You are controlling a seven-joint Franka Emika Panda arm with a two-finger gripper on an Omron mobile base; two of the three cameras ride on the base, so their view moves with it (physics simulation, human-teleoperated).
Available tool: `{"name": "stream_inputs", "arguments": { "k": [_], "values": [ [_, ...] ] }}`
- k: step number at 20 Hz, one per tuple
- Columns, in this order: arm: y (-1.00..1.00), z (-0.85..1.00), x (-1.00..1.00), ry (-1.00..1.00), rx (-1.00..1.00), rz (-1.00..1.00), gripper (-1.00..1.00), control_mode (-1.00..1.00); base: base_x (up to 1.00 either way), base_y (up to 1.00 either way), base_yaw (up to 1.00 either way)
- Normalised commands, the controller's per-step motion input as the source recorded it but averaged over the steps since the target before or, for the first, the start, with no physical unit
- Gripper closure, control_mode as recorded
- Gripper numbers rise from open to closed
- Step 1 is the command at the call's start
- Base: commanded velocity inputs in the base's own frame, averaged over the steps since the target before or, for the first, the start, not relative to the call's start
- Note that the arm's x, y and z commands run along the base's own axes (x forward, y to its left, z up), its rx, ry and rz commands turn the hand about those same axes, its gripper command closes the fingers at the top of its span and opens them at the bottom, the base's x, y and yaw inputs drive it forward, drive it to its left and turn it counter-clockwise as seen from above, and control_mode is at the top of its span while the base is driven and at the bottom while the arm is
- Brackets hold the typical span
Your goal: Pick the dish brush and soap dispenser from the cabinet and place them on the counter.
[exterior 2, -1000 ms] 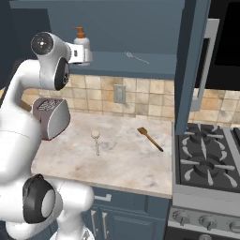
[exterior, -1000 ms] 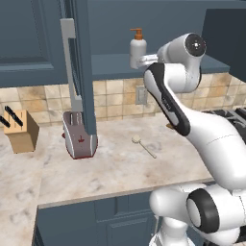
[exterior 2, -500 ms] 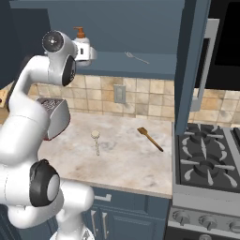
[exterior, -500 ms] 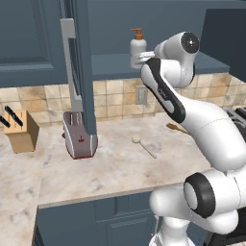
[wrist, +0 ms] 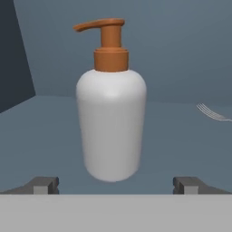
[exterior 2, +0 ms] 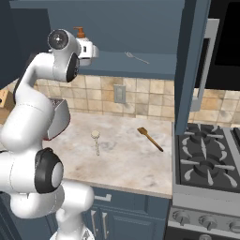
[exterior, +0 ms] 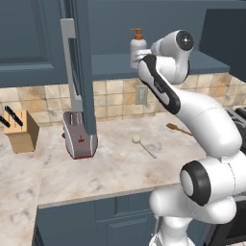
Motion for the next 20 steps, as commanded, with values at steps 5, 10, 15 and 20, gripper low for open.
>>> {"name": "stream_inputs", "arguments": {
  "k": [5,10,15,20],
  "values": [
    [0.03,0.0,0.23,0.01,0.0,0.04,-1.0,-1.0,0.0,0.0,0.0],
    [0.01,0.0,0.21,0.0,0.0,0.05,-1.0,-1.0,0.0,0.0,0.0],
    [0.0,0.0,0.17,0.0,0.0,0.05,-1.0,-1.0,0.0,0.0,0.0],
    [0.07,-0.05,0.14,0.0,0.0,0.05,-1.0,-1.0,0.0,0.0,0.0]
  ]
}}
